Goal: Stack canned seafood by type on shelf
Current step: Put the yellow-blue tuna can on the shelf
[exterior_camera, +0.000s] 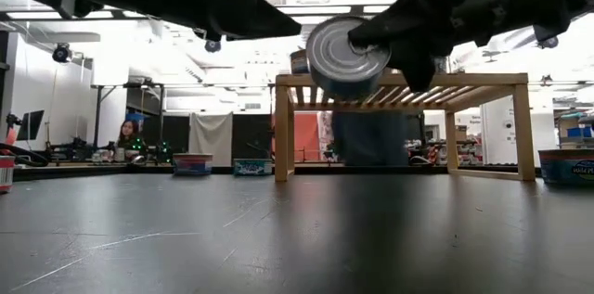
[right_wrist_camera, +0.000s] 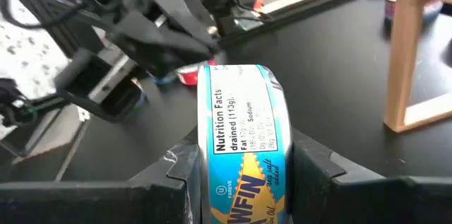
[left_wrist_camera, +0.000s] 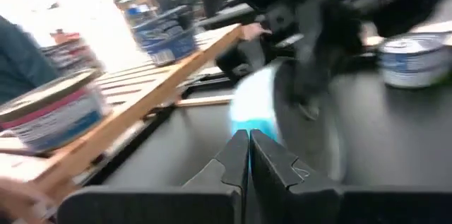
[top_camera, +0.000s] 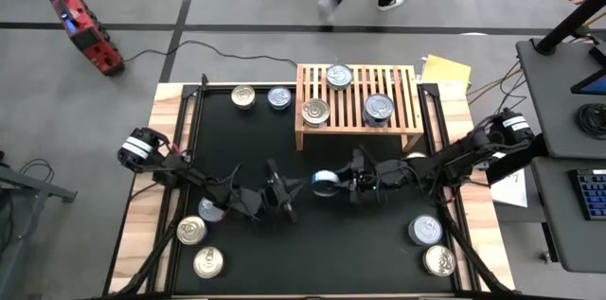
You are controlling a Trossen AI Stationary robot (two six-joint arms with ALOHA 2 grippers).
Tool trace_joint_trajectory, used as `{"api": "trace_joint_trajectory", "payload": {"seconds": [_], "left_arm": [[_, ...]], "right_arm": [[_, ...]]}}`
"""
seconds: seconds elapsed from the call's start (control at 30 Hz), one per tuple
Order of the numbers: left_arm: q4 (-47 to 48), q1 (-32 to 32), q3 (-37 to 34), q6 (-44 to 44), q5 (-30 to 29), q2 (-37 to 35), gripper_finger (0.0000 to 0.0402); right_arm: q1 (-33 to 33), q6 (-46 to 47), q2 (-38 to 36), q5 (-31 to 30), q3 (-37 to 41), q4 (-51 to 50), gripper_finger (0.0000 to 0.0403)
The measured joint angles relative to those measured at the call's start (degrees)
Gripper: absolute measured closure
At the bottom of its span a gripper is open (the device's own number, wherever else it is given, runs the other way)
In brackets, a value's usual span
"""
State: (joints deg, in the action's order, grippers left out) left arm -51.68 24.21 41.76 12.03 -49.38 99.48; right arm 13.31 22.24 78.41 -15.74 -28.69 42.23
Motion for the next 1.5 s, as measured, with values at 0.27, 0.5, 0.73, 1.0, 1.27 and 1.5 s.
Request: {"api": "trace_joint_trajectory", "payload": {"seconds": [0.27, 0.5, 0.73, 1.0, 1.27, 1.5], "left_arm": [[10.2, -1.8, -6.6, -8.8, 43.8, -11.2, 0.0401], [3.6, -2.0, -14.6, -7.7, 34.4, -18.0, 0.0401], [-1.8, -2.0, -15.2, -11.1, 21.9, -15.0, 0.0401], [-1.6, -2.0, -8.6, -21.1, 22.2, -6.3, 0.0388], [0.3, -2.0, -4.7, -22.1, 30.5, -1.9, 0.0295], [0.3, -2.2, -5.0, -21.2, 24.4, -1.6, 0.0194]], "right_arm": [[2.0, -0.7, 0.0, -2.9, 0.0, 0.0, 0.0271], [1.9, -6.7, 0.0, -5.6, 0.1, 0.5, 0.0271], [3.0, -8.1, 0.0, -5.5, -0.1, 2.6, 0.0271], [7.5, -9.9, 2.9, -8.9, -0.2, 3.1, 0.0271], [10.3, -9.4, 3.3, -9.7, -0.2, 3.7, 0.0271], [11.1, -12.4, 3.3, -9.9, -0.2, 5.2, 0.0271]]}}
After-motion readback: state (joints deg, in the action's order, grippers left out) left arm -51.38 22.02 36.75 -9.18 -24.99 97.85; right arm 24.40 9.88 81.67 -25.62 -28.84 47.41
